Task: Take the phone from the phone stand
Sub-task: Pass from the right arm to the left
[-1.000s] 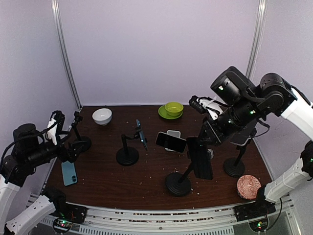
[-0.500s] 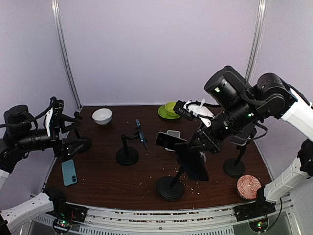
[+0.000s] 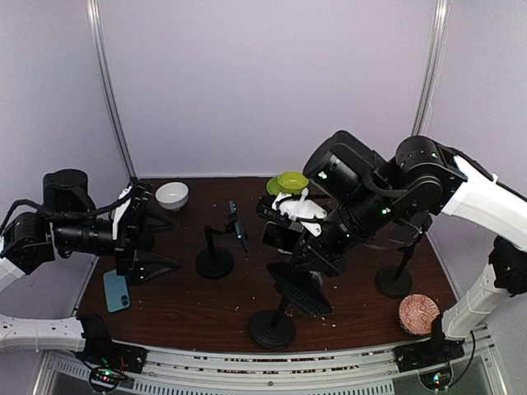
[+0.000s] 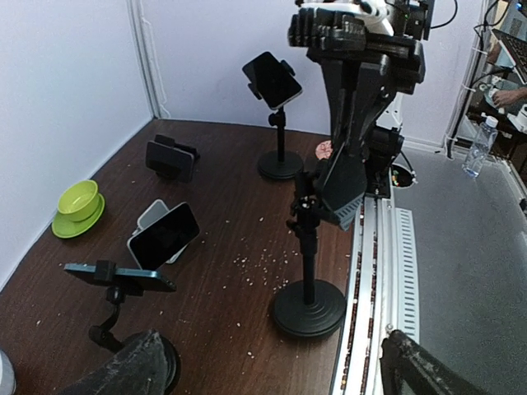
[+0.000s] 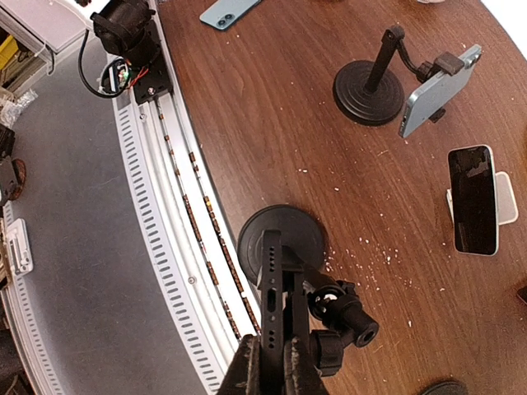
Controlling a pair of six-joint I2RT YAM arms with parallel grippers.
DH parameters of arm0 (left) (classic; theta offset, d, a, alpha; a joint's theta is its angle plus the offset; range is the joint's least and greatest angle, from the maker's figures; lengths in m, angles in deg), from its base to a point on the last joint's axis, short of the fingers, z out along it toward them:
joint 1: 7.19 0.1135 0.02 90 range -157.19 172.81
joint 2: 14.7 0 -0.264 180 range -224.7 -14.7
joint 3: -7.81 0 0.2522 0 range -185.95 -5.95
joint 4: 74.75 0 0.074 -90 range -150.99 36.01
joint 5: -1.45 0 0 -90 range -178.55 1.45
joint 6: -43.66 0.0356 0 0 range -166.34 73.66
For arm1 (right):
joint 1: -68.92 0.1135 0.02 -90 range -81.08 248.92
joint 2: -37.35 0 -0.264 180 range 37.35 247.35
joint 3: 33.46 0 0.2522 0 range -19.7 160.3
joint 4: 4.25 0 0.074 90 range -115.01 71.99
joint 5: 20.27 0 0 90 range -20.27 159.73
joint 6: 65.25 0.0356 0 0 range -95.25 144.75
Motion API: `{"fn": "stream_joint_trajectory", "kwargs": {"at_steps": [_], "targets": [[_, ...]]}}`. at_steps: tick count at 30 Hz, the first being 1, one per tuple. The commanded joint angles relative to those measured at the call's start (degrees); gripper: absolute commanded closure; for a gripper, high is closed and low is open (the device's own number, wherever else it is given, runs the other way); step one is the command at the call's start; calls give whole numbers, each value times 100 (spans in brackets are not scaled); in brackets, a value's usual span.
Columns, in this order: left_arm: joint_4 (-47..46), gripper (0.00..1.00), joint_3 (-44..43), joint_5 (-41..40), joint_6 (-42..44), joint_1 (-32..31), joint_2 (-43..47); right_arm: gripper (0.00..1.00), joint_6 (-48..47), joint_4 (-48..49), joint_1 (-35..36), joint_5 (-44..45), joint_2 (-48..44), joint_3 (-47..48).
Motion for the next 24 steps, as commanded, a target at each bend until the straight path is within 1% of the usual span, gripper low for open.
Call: {"fn": "stream_joint_trajectory", "kwargs": {"at_steps": [1,5,8,12,15,21,24], "targets": [[-617,9,-363,-344,-64,-549,-438,100,-116,762,132,132,-138,393],[-893,12,-429,-443,-76,-961,-865,100,-116,981,222,174,-212,367],[-1106,18,-509,-392,-55,-1136,-1197,100,-133,1090,303,202,-264,333],[-1151,20,-742,-409,187,-1332,-1633,100,-151,1169,399,253,-301,380],[-1223,26,-868,-254,319,-1369,-1938,100,-169,1211,448,274,-316,447],[-1597,36,-920,17,269,-1379,-2356,100,-242,1230,515,332,-326,540],[-1687,39,-924,153,263,-1379,-2496,100,-280,1282,530,384,-355,567]]}}
